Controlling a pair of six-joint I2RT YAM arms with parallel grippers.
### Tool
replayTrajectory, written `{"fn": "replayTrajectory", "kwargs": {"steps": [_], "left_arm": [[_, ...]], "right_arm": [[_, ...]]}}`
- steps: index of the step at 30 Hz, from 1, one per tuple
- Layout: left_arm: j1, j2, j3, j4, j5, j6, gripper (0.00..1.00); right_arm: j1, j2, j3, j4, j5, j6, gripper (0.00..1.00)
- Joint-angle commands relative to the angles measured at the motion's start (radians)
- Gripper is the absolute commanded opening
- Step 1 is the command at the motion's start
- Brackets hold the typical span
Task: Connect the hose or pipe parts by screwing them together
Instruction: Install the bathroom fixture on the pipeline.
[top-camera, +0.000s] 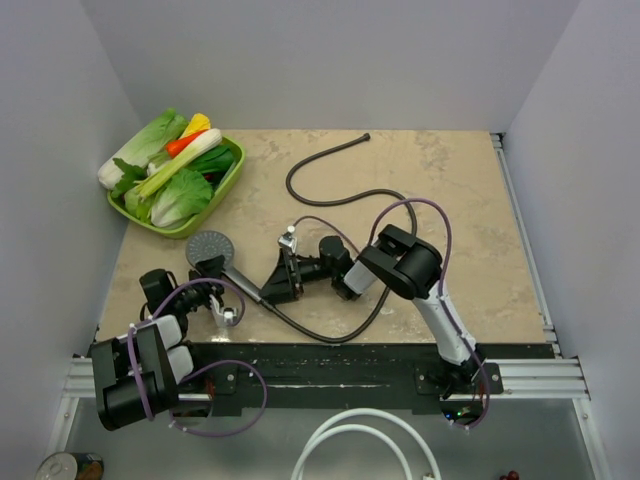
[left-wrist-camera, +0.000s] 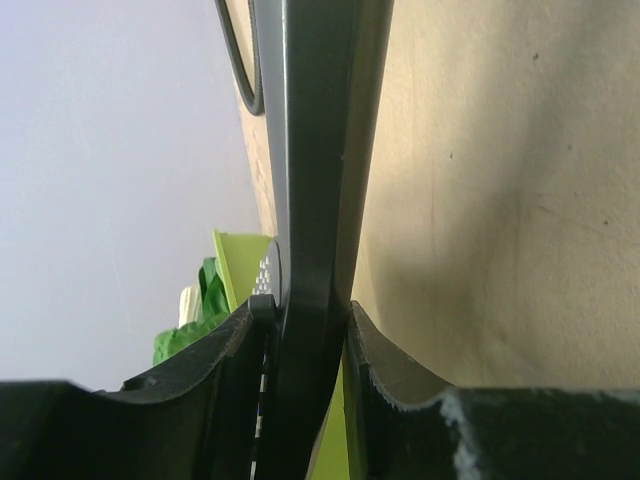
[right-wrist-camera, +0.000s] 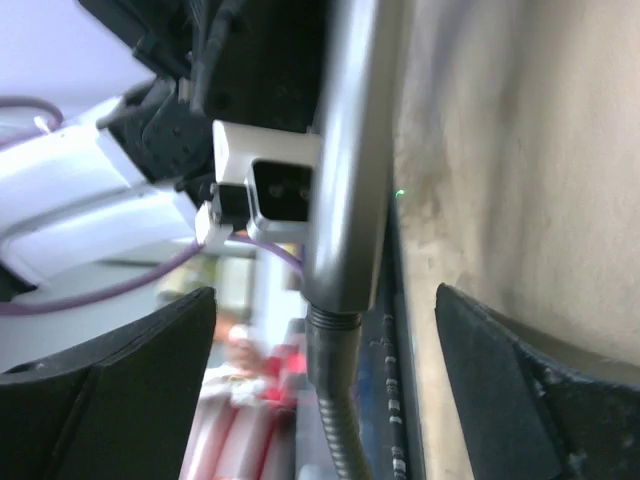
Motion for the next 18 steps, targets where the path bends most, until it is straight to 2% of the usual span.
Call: {"fn": "replayTrajectory", "kwargs": {"steps": [1, 3, 4, 5, 6, 7, 8, 9, 10, 12, 14, 16, 18], "left_arm": [[-0.004, -0.016, -0.288, 0.037, 0.121, 0.706, 0.00], [-0.006, -0.019, -0.288, 0.036, 0.121, 0.706, 0.00], [-0.004, -0.020, -0.288, 0.036, 0.120, 0.706, 0.00], [-0.004, -0.020, -0.288, 0.036, 0.121, 0.706, 0.00], [-0.004, -0.020, -0.288, 0.036, 0.121, 0.706, 0.00], [-0.004, -0.023, -0.288, 0.034, 0.121, 0.706, 0.00], [-0.004, -0.022, -0.288, 0.034, 0.121, 0.706, 0.00], [-0.004, -0.022, -0.288, 0.036, 0.121, 0.706, 0.00], [-0.004, -0.016, -0.289, 0.037, 0.121, 0.706, 0.00], [-0.004, -0.011, -0.288, 0.042, 0.121, 0.704, 0.00], [-0.004, -0.005, -0.288, 0.045, 0.121, 0.706, 0.00], [-0.004, -0.002, -0.288, 0.045, 0.120, 0.706, 0.00], [-0.006, -0.005, -0.288, 0.047, 0.120, 0.704, 0.00]], "right_arm": [[-0.042, -0.155, -0.021, 0.075, 0.005, -0.182, 0.98], [-0.051, -0.272, 0.017, -0.308, 0.041, -0.354, 0.99], [-0.051, -0.322, 0.055, -0.522, 0.113, -0.642, 0.98], [-0.048, -0.357, 0.108, -0.995, 0.197, -0.801, 0.99], [-0.024, -0.382, 0.209, -1.168, 0.292, -0.920, 0.99], [-0.009, -0.417, 0.256, -1.314, 0.548, -1.074, 0.99], [0.013, -0.428, 0.299, -1.533, 0.684, -1.127, 0.99], [0.066, -0.437, 0.372, -1.620, 0.850, -1.195, 0.99], [0.094, -0.453, 0.397, -1.732, 1.093, -1.211, 0.99], [0.156, -0.474, 0.425, -1.777, 1.326, -1.197, 0.99], [0.151, -0.517, 0.416, -1.793, 1.409, -1.148, 0.99], [0.125, -0.570, 0.332, -1.733, 1.428, -1.007, 0.99], [0.058, -0.673, 0.205, -1.646, 1.312, -0.991, 0.99]]}}
